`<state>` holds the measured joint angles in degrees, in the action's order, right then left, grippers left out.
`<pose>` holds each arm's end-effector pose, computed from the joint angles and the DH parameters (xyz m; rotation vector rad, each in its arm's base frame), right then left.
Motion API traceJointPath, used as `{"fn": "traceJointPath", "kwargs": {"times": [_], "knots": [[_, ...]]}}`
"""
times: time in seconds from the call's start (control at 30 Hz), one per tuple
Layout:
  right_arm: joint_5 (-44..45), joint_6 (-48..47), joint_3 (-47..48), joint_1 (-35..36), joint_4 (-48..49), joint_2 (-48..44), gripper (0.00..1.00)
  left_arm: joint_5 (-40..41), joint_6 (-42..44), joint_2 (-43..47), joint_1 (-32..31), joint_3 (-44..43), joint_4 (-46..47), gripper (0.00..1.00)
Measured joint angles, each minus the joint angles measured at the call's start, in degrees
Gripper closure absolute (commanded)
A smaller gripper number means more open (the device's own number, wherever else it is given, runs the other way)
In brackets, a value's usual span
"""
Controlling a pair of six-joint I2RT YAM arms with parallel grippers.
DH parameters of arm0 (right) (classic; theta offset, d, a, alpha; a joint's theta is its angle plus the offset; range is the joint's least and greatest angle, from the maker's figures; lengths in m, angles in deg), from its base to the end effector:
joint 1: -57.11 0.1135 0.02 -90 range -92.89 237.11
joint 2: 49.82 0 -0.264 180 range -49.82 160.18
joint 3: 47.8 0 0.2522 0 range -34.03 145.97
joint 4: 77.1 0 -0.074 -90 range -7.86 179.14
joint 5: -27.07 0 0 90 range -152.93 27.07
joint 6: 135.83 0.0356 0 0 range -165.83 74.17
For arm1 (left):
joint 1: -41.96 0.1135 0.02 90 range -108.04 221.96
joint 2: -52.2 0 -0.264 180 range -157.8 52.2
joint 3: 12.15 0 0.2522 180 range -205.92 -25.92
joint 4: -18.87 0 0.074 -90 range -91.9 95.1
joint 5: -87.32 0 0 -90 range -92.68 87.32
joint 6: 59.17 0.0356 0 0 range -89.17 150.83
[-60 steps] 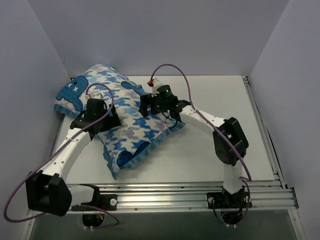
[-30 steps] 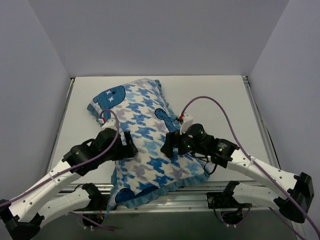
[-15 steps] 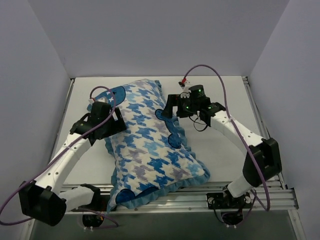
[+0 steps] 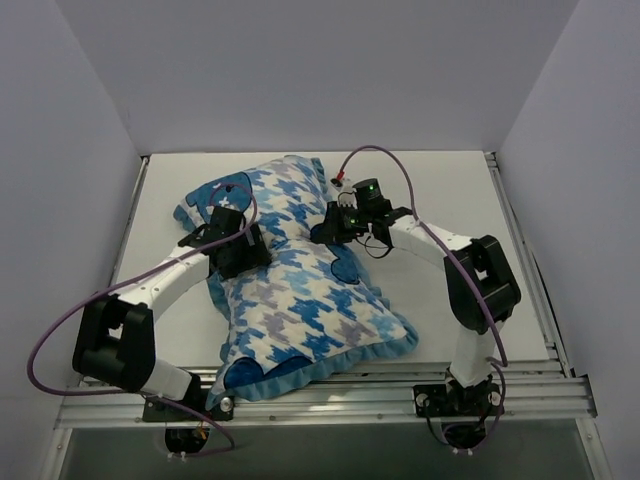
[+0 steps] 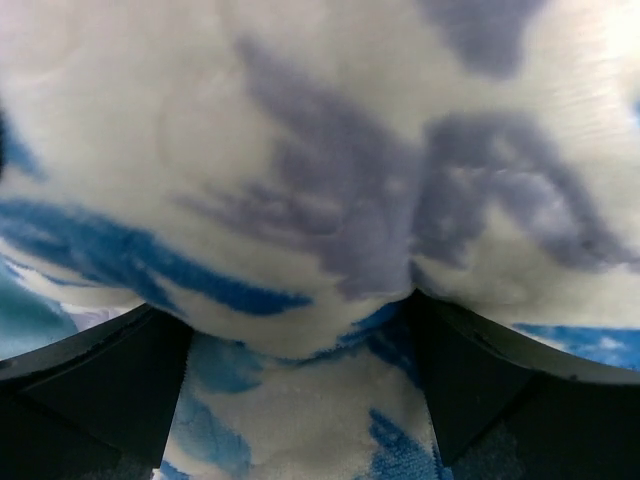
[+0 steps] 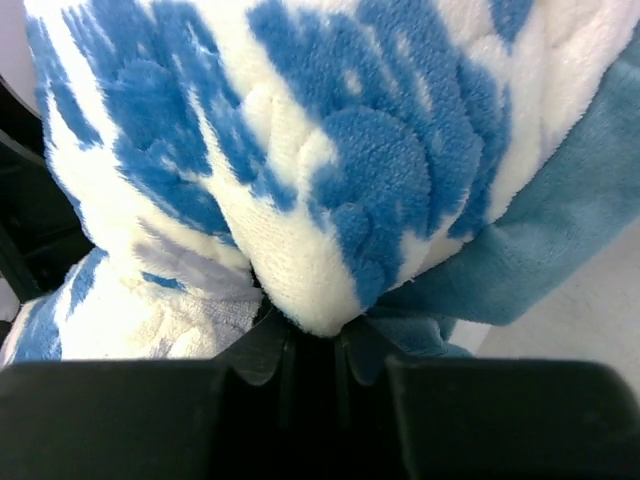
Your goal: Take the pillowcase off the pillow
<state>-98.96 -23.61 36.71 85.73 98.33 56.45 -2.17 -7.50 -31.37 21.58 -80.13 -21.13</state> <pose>0.3589 0.2197 0.2278 -0.5413 2.0756 1.1779 0.2769 -0.1025 0.2176 -0.4072 2.5554 -0.3827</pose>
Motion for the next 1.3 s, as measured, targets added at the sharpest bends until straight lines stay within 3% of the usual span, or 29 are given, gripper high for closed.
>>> {"fn": "traceJointPath", "kwargs": {"times": [0.1, 0.2, 0.37, 0.5, 0.63, 0.77, 0.9, 0.93, 1.0, 1.03, 1.13, 1.3], "knots": [[0.4, -1.2, 0.5, -0.2, -1.7, -1.1, 1.0, 0.8, 0.0, -2.0, -1.8, -1.3, 0.3, 0.06], [3.3, -4.2, 3.8, -0.8, -9.4, -3.8, 1.0, 1.8, 0.0, -4.4, -4.9, -5.9, -0.5, 0.06], [9.2, -9.6, 16.2, -2.4, -24.3, -8.8, 1.0, 3.2, -0.2, -9.6, -10.1, -17.1, -1.3, 0.06], [11.5, -12.3, 26.4, -1.8, -30.7, -12.6, 1.0, 3.4, -1.9, -11.7, -14.1, -23.4, 0.5, 0.06], [13.3, -13.6, 30.2, 1.7, -33.9, -14.1, 1.0, 3.2, -5.4, -8.9, -16.3, -22.1, 5.7, 0.06], [15.8, -14.4, 29.4, 7.3, -35.1, -11.2, 0.96, 5.8, -9.9, 1.9, -15.3, -13.5, 6.6, 0.06], [16.1, -13.3, 25.5, 12.7, -33.2, -5.8, 0.79, 9.1, -13.8, 19.2, -10.7, -0.2, 4.0, 0.06], [16.1, -12.9, 24.8, 14.4, -32.6, -4.5, 0.68, 10.0, -14.1, 23.3, -10.1, 2.0, 2.0, 0.06], [16.5, -12.1, 24.5, 18.2, -32.2, -2.7, 0.58, 11.3, -14.1, 30.9, -9.8, 4.3, -2.9, 0.06], [17.3, -11.8, 24.5, 20.1, -32.1, -2.3, 0.48, 11.8, -13.9, 34.4, -9.8, 4.5, -5.7, 0.06], [20.0, -11.6, 27.1, 26.7, -33.5, -2.3, 0.31, 13.6, -12.3, 44.1, -9.8, 3.5, -13.2, 0.06], [23.3, -11.5, 31.1, 30.8, -32.3, -5.1, 0.15, 16.5, -10.4, 51.4, -9.5, -0.9, -22.0, 0.06]]}}
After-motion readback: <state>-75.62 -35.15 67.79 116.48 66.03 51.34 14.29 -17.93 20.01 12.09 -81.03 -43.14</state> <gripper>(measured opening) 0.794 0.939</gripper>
